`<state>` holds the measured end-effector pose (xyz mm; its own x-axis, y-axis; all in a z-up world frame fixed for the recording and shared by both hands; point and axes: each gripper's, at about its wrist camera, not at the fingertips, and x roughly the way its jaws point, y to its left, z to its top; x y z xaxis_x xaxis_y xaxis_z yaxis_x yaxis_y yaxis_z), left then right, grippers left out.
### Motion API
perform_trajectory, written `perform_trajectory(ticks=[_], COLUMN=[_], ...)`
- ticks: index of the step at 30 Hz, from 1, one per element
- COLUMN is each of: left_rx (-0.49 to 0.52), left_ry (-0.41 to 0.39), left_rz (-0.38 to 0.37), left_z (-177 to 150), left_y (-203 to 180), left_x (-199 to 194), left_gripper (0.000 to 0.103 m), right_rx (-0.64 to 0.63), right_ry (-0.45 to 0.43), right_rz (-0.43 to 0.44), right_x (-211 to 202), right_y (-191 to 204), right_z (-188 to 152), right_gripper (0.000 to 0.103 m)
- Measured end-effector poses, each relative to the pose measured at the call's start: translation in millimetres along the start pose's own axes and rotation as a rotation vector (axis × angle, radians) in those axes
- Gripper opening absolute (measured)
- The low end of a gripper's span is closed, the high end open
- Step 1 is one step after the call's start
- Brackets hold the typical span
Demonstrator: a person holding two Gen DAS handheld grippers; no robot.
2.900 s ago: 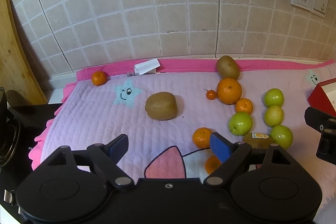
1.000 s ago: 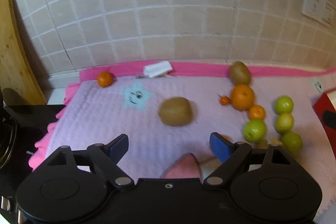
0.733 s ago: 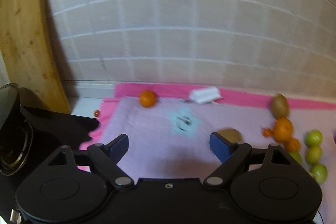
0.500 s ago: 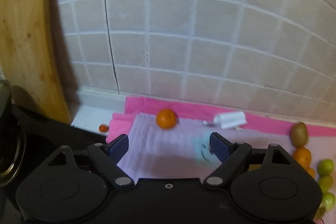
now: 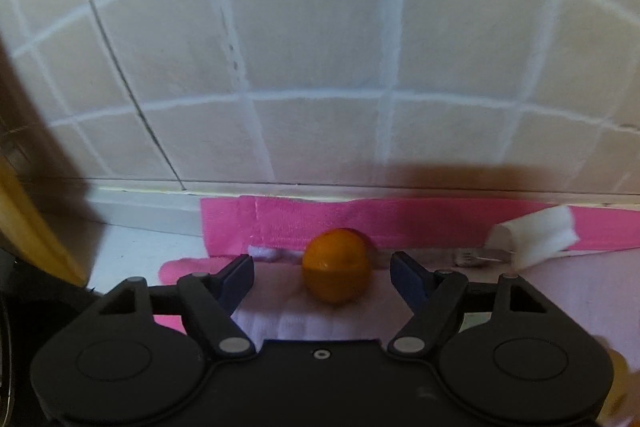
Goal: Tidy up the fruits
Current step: 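Reach the left tool to the orange by the wall and close on it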
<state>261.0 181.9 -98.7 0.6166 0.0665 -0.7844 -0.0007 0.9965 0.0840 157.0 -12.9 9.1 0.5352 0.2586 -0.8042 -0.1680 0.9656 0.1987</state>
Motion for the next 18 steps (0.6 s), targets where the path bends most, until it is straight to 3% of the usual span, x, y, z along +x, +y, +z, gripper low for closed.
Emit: perform_trajectory(ticks=[6,12,16,18], left_rx=[0.03,0.002,-0.016,-0.016], left_ry=[-0.001,0.008,0.011,0.009], left_rz=[0.006,-0.031,-0.075,-0.074], left_z=[-0.6,-3.9,-5.9,-7.3], left_y=[-7.8,-7.2,-4.6,-5.6], left_x=[11.2,11.3,10.3,9.4], left_gripper=[0.086,0.066,0.048,0.048], right_rx=[0.069,0.028,0.028,0.047], right_ry=[0.031,0.049,0.077,0.081], right_rz=[0.031,0.036,0.037,0.041], right_x=[26.0,43.8,55.6,58.7], right_y=[-6.2,9.5,11.6,9.1], right_z=[-3.6,-5.0,-4.5,-4.4], right_gripper=[0.099,0.098,0.087,0.085])
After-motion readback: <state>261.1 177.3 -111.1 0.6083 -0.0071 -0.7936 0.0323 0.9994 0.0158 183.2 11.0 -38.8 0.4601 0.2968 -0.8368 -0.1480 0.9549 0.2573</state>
